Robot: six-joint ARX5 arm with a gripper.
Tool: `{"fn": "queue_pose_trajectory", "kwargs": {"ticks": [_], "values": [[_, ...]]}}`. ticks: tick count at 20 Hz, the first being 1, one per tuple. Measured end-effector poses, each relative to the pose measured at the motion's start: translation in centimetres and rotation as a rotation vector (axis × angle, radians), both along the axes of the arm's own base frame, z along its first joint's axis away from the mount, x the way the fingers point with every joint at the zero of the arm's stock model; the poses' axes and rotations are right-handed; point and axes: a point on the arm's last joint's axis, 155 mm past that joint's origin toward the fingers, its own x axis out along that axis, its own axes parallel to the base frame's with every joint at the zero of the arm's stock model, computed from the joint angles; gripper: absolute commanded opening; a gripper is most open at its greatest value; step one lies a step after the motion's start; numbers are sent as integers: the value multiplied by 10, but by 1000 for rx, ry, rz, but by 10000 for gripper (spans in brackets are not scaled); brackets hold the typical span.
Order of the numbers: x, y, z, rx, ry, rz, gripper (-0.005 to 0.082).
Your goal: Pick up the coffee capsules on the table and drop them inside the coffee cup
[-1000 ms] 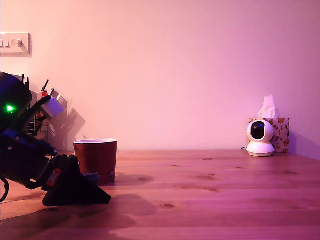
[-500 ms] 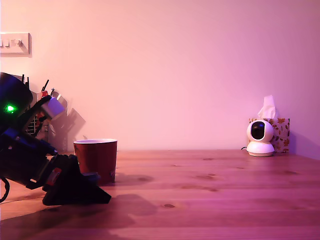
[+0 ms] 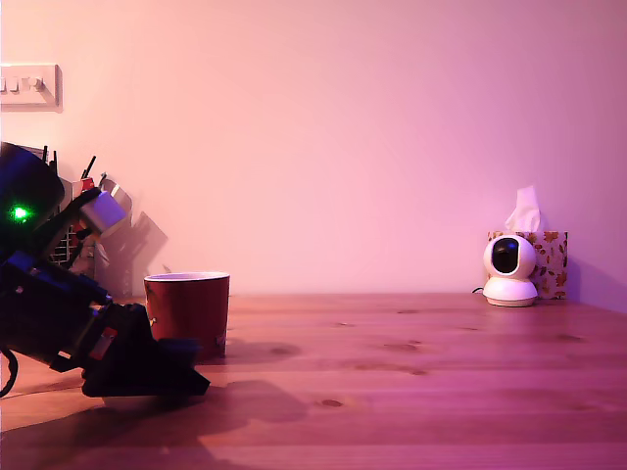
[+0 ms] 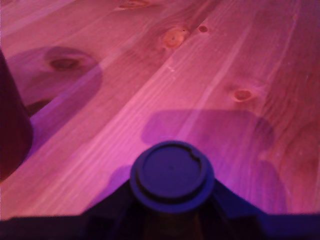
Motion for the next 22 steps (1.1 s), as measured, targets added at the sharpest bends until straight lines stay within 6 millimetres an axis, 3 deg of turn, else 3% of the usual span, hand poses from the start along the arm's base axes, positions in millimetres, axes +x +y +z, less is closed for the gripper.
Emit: {"fn": "queue_pose_trajectory", "kwargs": {"ticks": [15,17,22], "values": [[-1,0,1,-31,72,42,139],[1,-1,8,-52,90,63,139],[2,-1,48,-81,19,61,139]]}}
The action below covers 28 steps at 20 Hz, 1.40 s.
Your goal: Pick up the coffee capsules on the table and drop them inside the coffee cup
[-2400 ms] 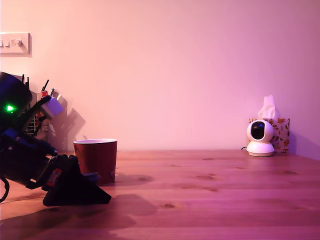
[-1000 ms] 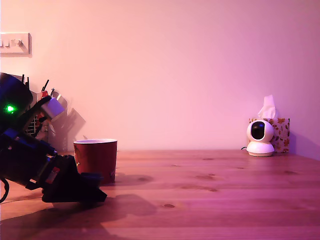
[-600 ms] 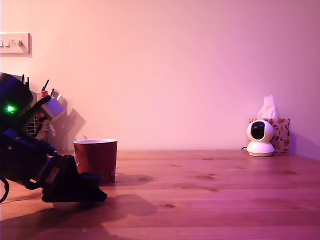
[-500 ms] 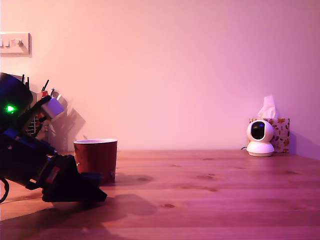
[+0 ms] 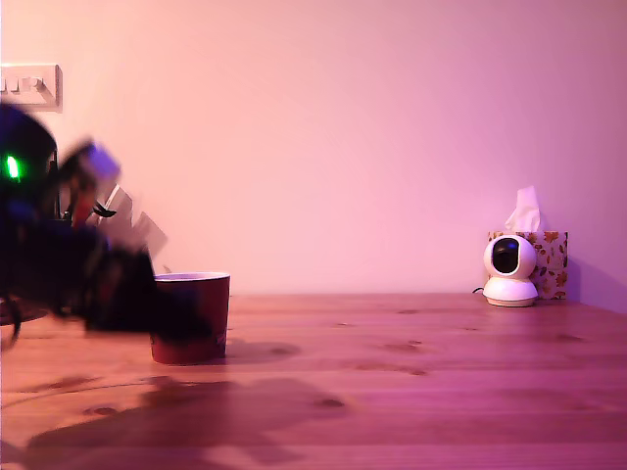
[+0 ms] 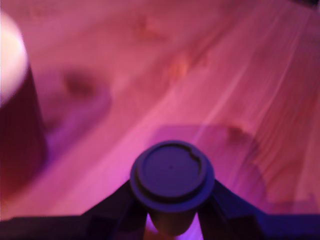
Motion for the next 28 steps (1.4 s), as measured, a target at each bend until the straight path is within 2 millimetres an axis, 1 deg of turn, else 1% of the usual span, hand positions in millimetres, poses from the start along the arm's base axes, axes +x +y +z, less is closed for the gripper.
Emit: {"fn": "queue_pose_trajectory", "kwargs": {"ticks": [7,9,11,17,23,28], "values": [[-10,6,43,-17,-29,24,139],[-9,9,49,-4,-27,43,139],[-3,10,55,12,-11,59,139],[25,15,83,65,-8,140,139],[42,27,93,116,-13,228,139],[45,33,88,146,-3,264,139]]}}
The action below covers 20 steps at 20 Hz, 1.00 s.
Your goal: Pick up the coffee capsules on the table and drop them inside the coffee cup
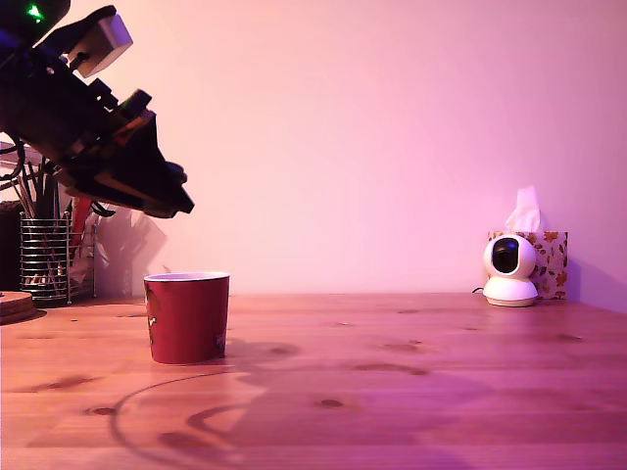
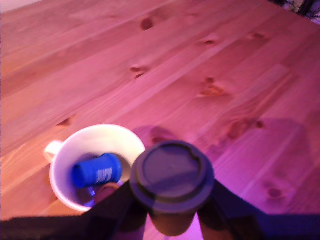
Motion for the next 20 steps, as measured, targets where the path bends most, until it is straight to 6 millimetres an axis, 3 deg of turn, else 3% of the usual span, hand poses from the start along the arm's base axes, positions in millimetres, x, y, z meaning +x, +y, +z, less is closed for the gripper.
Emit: {"fn": "queue_pose_trajectory", "kwargs": {"ticks": [7,14,20], "values": [[32,-9,7,29,93,19,140],[55,-7,0,93,188,64,140],[69,-5,-23,157,274,92,140]]}}
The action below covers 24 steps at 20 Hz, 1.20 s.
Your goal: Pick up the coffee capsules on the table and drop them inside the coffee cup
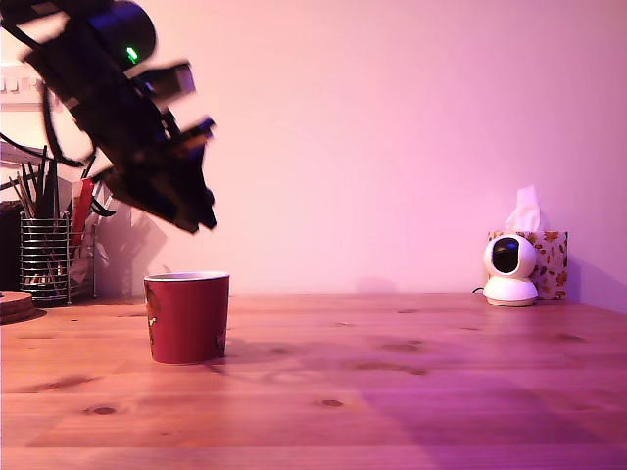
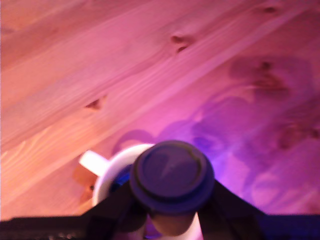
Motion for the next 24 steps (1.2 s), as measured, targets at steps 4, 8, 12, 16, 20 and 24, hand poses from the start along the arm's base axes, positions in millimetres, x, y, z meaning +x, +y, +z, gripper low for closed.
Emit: {"fn": "queue_pose_trajectory", "kwargs": {"ticks": [4,8,12,16,20,24], "values": [[-8,11,-35,76,111,23,141],[-8,18,-44,117,129,43,148],[-6,22,-43,137,121,56,148],[-5,22,-42,135,117,56,148],[1,19,-39,125,91,56,286],[4,13,-36,107,77,65,569]]}}
